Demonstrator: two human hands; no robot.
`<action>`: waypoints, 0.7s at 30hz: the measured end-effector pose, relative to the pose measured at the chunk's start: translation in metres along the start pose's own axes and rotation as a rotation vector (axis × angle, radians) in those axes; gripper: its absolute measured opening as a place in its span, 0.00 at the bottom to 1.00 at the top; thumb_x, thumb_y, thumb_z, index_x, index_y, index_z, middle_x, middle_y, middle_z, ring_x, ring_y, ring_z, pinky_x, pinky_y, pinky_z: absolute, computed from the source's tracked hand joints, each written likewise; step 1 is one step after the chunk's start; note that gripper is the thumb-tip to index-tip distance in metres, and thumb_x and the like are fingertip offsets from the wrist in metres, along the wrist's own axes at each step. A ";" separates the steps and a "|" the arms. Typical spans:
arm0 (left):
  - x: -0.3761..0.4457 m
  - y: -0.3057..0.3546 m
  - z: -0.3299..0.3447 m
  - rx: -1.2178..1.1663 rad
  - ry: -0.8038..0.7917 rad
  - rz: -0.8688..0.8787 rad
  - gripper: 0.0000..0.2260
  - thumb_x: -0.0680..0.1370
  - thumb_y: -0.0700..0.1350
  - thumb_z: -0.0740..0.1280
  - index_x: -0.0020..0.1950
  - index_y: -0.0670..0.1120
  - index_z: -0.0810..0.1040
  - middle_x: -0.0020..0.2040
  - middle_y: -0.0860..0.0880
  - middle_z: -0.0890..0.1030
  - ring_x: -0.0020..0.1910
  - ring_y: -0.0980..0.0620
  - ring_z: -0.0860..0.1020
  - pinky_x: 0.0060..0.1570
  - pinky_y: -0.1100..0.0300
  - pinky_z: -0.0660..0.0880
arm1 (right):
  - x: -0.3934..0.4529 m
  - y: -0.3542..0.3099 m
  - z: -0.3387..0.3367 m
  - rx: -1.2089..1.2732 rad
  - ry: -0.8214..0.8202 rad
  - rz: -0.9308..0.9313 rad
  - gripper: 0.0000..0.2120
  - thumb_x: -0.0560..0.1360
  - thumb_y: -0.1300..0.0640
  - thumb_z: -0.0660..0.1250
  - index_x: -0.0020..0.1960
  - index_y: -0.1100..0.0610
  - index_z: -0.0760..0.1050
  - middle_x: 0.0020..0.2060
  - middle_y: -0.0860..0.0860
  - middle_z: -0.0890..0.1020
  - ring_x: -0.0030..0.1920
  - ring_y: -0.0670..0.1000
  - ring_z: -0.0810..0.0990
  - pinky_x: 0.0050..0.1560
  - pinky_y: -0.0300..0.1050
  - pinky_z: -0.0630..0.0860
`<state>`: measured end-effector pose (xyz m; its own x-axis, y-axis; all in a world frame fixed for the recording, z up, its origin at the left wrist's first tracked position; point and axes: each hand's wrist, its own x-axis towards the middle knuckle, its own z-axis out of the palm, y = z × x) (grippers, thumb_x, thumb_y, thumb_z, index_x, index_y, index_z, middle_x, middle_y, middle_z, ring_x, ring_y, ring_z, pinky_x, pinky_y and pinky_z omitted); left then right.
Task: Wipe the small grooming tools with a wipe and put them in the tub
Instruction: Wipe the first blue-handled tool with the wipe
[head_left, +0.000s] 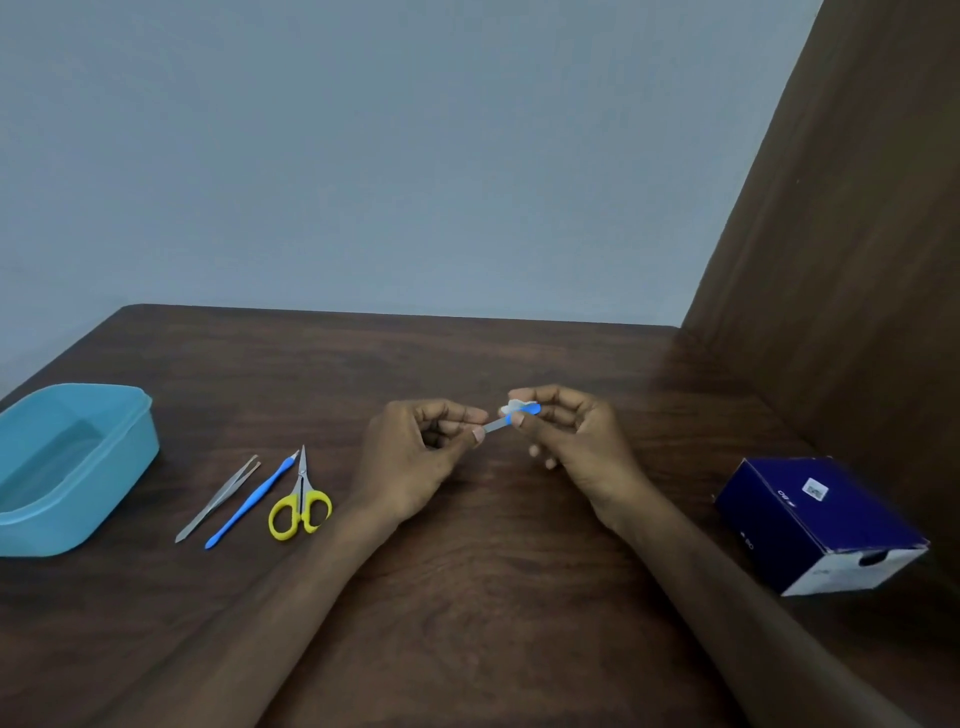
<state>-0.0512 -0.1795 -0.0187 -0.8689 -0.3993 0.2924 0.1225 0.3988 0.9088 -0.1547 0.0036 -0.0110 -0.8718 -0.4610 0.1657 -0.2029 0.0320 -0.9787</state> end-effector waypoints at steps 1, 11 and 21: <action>0.000 0.000 0.000 0.000 -0.001 -0.001 0.05 0.77 0.42 0.79 0.50 0.52 0.90 0.41 0.57 0.89 0.37 0.62 0.83 0.37 0.73 0.73 | 0.000 0.001 0.000 -0.023 -0.030 0.001 0.08 0.78 0.59 0.76 0.57 0.54 0.85 0.50 0.49 0.90 0.32 0.47 0.79 0.31 0.39 0.71; 0.001 0.001 0.001 -0.007 0.018 -0.027 0.05 0.77 0.43 0.79 0.51 0.52 0.90 0.40 0.57 0.89 0.37 0.66 0.83 0.37 0.74 0.73 | 0.004 -0.005 -0.009 0.113 0.292 -0.051 0.05 0.74 0.55 0.80 0.49 0.55 0.87 0.39 0.51 0.88 0.30 0.47 0.76 0.30 0.41 0.71; 0.002 0.000 0.000 -0.055 -0.029 -0.017 0.05 0.76 0.45 0.80 0.51 0.54 0.90 0.41 0.55 0.89 0.39 0.54 0.83 0.40 0.63 0.76 | 0.002 -0.006 -0.001 0.009 0.201 -0.062 0.04 0.73 0.53 0.81 0.45 0.49 0.87 0.51 0.44 0.89 0.39 0.48 0.81 0.33 0.41 0.72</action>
<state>-0.0530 -0.1800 -0.0186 -0.8847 -0.3808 0.2688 0.1334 0.3457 0.9288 -0.1550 0.0032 -0.0049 -0.9294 -0.2754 0.2457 -0.2557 0.0006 -0.9668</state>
